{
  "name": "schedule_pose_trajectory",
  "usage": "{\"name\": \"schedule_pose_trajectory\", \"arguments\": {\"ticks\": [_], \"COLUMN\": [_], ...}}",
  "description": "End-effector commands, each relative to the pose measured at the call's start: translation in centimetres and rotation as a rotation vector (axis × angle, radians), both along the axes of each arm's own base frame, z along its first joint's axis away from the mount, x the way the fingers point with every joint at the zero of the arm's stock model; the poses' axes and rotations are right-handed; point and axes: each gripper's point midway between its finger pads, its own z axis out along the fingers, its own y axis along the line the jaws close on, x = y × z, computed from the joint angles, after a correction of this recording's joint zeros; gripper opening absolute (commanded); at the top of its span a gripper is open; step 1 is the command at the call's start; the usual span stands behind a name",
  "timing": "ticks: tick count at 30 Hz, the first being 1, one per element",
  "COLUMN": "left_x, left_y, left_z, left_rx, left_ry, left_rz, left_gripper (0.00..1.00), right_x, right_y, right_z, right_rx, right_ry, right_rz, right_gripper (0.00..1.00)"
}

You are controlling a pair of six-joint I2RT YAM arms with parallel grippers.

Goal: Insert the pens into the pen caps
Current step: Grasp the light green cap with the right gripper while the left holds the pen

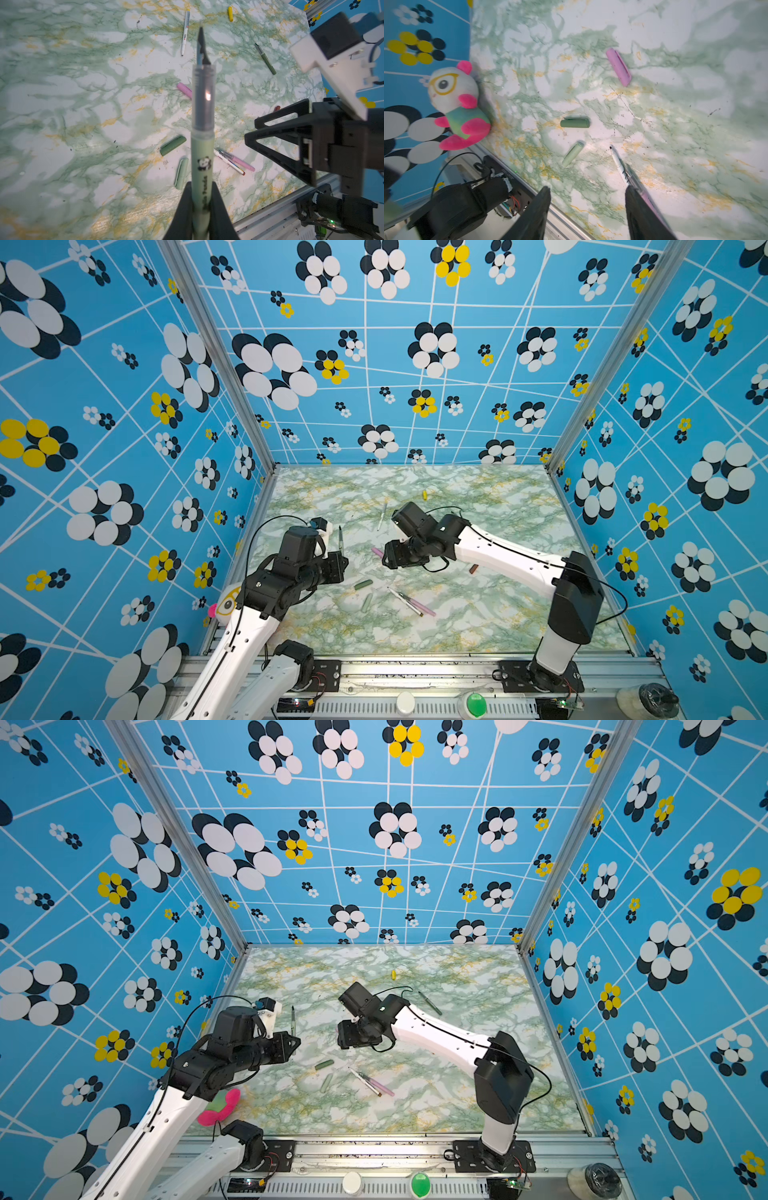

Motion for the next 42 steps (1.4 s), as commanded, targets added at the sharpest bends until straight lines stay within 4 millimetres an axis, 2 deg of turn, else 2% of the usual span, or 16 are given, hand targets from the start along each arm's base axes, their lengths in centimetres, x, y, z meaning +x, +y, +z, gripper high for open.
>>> {"name": "schedule_pose_trajectory", "arguments": {"ticks": [1, 3, 4, 7, 17, 25, 26, 29, 34, 42], "left_x": [-3.7, -4.9, -5.3, -6.5, -7.0, -6.9, -6.9, -6.9, -6.9, -6.9], "left_y": [-0.5, -0.8, -0.7, -0.3, 0.5, 0.7, 0.7, 0.7, 0.8, 0.8], "left_z": [-2.9, -3.8, -4.2, -4.9, -3.3, -3.1, -3.1, -3.0, -2.9, -2.8], "left_rx": [-0.112, -0.17, -0.178, -0.159, -0.159, -0.16, -0.159, -0.161, -0.167, -0.174], "left_ry": [0.181, 0.212, 0.221, 0.215, 0.101, 0.078, 0.076, 0.072, 0.064, 0.054], "left_rz": [0.029, 0.037, 0.044, 0.049, 0.069, 0.074, 0.075, 0.077, 0.083, 0.082], "left_gripper": [0.0, 0.0, 0.0, 0.0, 0.0, 0.0, 0.0, 0.0, 0.0, 0.0], "right_x": [-0.4, -1.3, -1.3, -1.9, -5.0, -4.9, -4.8, -5.0, -5.3, -5.9], "right_y": [-0.1, 0.6, 1.3, 1.4, 4.7, 6.0, 6.1, 6.2, 5.9, 5.8], "right_z": [-0.8, -1.8, -1.1, -2.0, -7.5, -9.3, -10.1, -10.8, -11.9, -13.5], "right_rx": [-0.053, -0.086, -0.075, -0.118, -0.206, -0.216, -0.233, -0.253, -0.294, -0.346], "right_ry": [0.039, 0.065, 0.049, 0.032, 0.135, 0.152, 0.157, 0.167, 0.19, 0.208], "right_rz": [-0.16, -0.184, -0.189, -0.237, -0.209, -0.208, -0.205, -0.198, -0.187, -0.169], "right_gripper": [0.6, 0.59, 0.59, 0.57, 0.51, 0.46, 0.46, 0.44, 0.42, 0.32]}}
